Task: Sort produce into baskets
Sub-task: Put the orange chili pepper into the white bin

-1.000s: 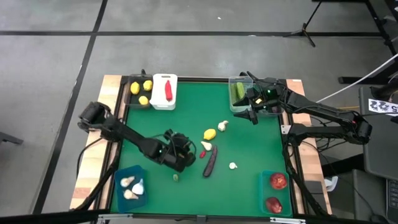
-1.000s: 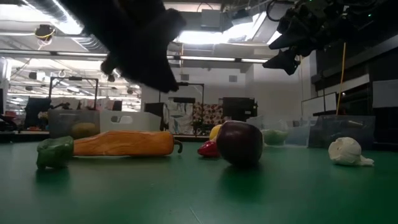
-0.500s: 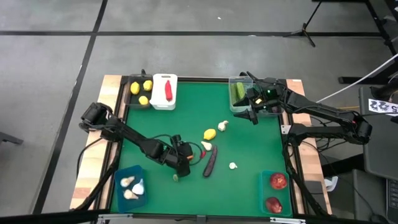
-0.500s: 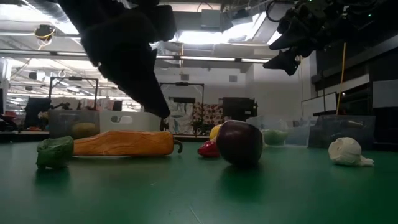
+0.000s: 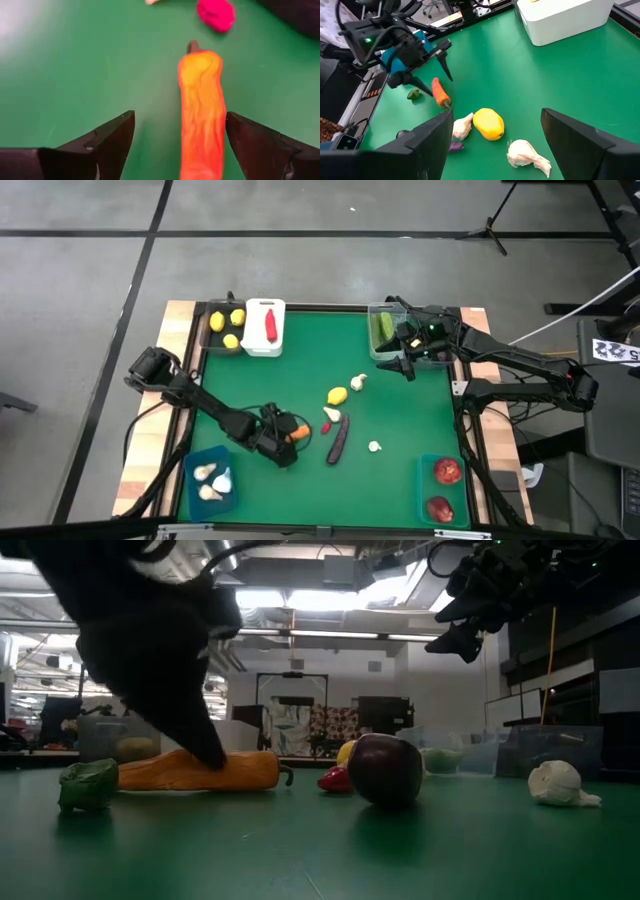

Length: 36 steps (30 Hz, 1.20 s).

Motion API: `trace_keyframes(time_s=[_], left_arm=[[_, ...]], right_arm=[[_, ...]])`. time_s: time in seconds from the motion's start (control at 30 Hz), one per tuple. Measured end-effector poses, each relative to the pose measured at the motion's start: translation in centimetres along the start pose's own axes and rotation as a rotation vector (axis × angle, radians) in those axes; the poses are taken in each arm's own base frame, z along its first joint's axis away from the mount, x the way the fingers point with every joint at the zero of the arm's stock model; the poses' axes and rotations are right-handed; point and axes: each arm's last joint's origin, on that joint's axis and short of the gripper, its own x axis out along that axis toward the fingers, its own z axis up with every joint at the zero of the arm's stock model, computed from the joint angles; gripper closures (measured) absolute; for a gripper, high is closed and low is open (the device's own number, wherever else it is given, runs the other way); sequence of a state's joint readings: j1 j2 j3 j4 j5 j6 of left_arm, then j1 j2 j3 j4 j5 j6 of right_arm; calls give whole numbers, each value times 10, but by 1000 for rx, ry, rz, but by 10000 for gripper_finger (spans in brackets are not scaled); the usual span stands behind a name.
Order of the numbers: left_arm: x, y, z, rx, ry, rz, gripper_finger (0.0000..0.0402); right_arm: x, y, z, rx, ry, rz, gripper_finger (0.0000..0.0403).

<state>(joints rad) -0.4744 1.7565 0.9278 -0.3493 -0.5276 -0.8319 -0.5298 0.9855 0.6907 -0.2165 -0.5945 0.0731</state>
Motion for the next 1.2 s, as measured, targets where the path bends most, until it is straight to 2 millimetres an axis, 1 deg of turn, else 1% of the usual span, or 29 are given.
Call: trace_keyframes(time_s=[0.07, 0.17, 0.27, 0.33, 0.43, 0.73, 0.9, 1.0, 1.1, 1.2], left_arm=[[3, 3, -6, -34, -1, 1, 96], [7, 3, -11, -80, -31, -50, 96], [10, 2, -16, -75, -48, -78, 96], [11, 3, -18, -70, -29, -89, 105], [11, 2, -18, -66, -20, -98, 136], [13, 5, -16, -76, -17, -88, 257], [13, 4, -16, -104, -19, -92, 306], [12, 4, -15, -156, -34, -88, 316], [10, 6, -12, -215, -74, -68, 313], [4, 11, -3, -282, -123, -53, 307]], right_arm=[[0, 0, 0, 0, 0, 0, 102], [0, 0, 0, 1, 1, 0, 102], [0, 0, 0, 2, 3, 0, 102], [0, 0, 0, 2, 3, 0, 102], [0, 0, 0, 2, 3, -1, 102], [0, 0, 0, 3, 3, 0, 102], [0, 0, 0, 3, 3, 0, 102], [0, 0, 0, 3, 3, -1, 102], [0, 0, 0, 3, 3, 0, 102], [0, 0, 0, 3, 3, 0, 102]])
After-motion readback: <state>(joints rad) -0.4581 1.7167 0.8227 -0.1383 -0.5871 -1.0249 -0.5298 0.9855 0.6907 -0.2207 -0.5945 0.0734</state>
